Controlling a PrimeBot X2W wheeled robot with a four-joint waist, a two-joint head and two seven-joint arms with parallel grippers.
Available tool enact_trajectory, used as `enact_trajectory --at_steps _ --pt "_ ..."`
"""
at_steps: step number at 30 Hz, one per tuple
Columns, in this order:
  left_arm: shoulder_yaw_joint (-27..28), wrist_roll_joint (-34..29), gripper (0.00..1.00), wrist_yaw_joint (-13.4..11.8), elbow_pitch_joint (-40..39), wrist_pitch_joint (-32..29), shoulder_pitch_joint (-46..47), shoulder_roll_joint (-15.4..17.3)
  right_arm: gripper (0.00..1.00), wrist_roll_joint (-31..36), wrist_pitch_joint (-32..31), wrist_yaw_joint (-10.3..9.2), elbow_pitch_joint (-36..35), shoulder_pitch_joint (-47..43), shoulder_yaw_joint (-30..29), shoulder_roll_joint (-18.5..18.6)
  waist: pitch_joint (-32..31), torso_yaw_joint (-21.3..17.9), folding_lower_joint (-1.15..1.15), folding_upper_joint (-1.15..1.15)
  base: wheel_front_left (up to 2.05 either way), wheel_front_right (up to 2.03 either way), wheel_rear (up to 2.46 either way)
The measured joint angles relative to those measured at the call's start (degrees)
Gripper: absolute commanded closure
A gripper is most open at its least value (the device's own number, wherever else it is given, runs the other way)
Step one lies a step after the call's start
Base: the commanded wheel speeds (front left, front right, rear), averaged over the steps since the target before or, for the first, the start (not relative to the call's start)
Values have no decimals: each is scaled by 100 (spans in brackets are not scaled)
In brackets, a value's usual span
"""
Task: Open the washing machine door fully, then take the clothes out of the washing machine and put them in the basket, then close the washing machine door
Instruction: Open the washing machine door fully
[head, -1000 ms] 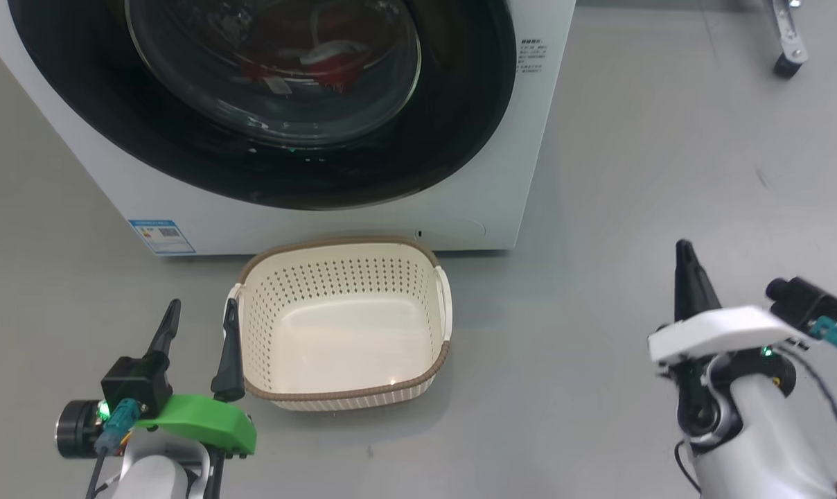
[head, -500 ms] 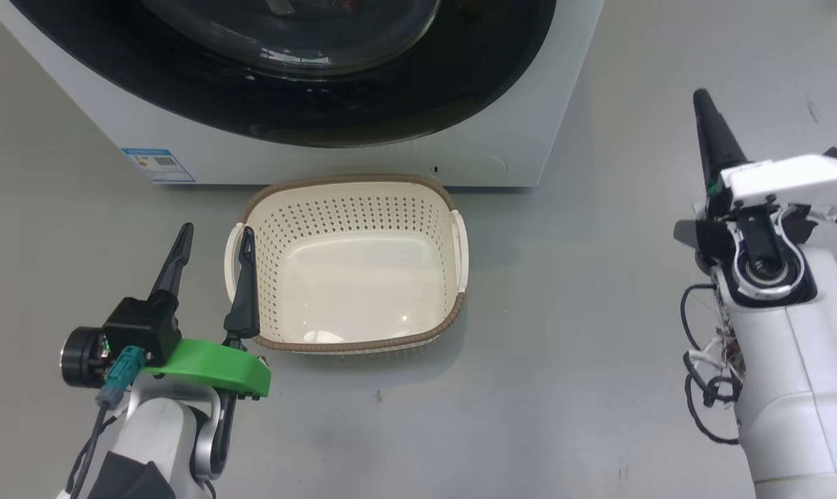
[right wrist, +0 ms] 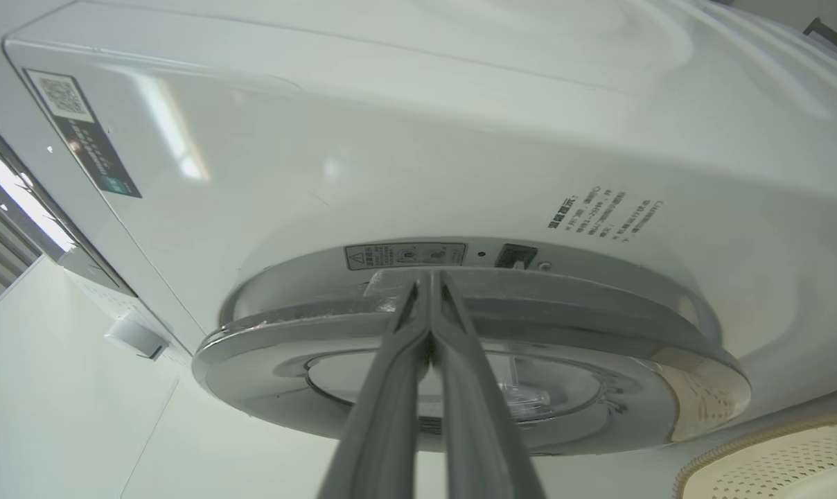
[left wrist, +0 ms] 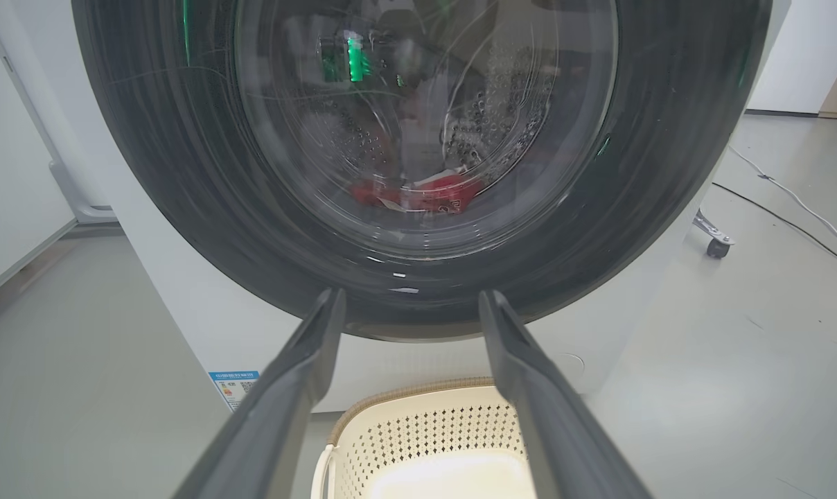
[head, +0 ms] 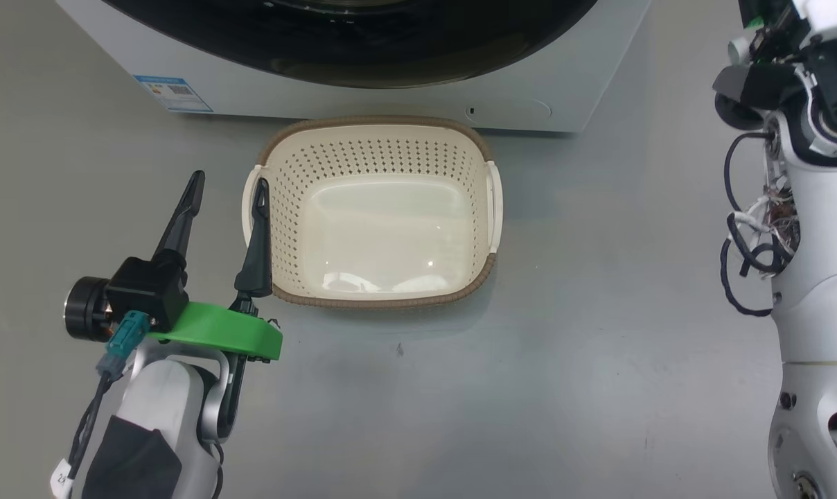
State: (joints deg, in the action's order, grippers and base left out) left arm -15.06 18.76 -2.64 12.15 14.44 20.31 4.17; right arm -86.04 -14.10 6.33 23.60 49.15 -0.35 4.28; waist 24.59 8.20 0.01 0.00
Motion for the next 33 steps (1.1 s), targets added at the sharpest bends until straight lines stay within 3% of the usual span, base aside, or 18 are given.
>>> enact_trajectory --at_steps 12,33 --pt "-77 -36 0 131 -2 0 220 -104 100 -13 -732 -287 492 1080 276 338 448 286 0 0 0 0 0" --pt "-176 -74 0 243 32 0 409 -166 100 91 -1294 -470 1184 1950 469 575 738 546 0 0 0 0 0"
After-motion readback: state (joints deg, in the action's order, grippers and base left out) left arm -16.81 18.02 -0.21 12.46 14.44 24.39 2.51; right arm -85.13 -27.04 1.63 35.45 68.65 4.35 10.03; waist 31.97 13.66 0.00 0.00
